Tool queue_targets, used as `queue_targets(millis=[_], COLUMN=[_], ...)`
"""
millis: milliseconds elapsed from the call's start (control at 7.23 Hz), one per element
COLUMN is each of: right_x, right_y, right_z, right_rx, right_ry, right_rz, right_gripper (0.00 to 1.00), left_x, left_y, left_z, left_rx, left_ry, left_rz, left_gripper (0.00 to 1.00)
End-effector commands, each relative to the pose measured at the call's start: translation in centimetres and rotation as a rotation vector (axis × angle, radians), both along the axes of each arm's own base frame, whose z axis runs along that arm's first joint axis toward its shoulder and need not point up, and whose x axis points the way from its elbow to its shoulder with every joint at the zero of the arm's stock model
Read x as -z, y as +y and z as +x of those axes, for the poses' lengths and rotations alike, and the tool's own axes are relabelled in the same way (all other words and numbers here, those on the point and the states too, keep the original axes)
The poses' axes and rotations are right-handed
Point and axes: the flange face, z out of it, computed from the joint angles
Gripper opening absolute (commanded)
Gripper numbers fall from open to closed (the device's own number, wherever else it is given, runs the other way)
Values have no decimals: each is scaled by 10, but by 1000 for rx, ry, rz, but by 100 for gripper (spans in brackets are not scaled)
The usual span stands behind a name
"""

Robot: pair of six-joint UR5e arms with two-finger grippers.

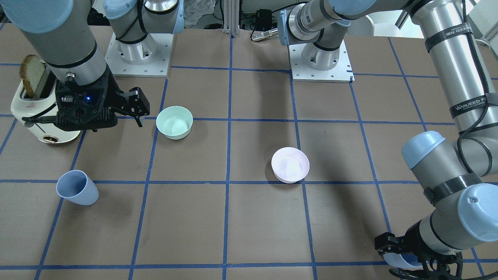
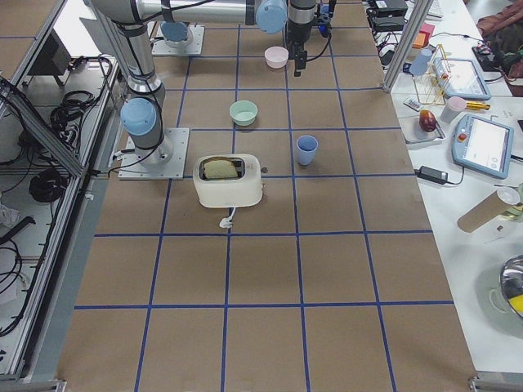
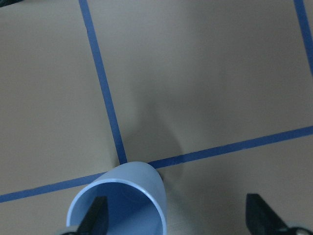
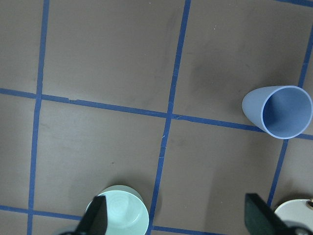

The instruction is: Stack blue cups with both arms

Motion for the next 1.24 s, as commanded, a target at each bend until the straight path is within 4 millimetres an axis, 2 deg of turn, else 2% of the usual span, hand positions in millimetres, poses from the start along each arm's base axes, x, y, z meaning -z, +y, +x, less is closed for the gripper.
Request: queue_targets(millis=[0, 138, 277, 415, 691, 830, 968, 1106], right_x=[1, 0, 1, 1, 1, 1, 1, 1], right_y=[0, 0, 0, 0, 0, -1, -1, -1], right_z=[0, 0, 0, 0, 0, -1, -1, -1], right_rx=[-1, -1, 1, 1, 1, 2, 2, 1], right_ry=[0, 0, 0, 0, 0, 2, 0, 2], right_rz=[2, 0, 2, 2, 2, 2, 2, 2], right_gripper=[100, 100, 100, 100, 100, 100, 100, 100], left_x=[29, 33, 31, 25, 18, 6, -9, -31], left_y=[13, 16, 15, 15, 13, 15, 16, 25], left_z=[15, 22, 24, 24, 22, 16, -7, -45], left_rx=[-35, -45, -47, -47, -45, -39, -27, -53], left_ry=[20, 28, 24, 21, 26, 25, 29, 43], left_rz=[70, 78, 74, 66, 50, 37, 16, 30], left_gripper=[85, 63, 11, 0, 0, 0, 0, 0])
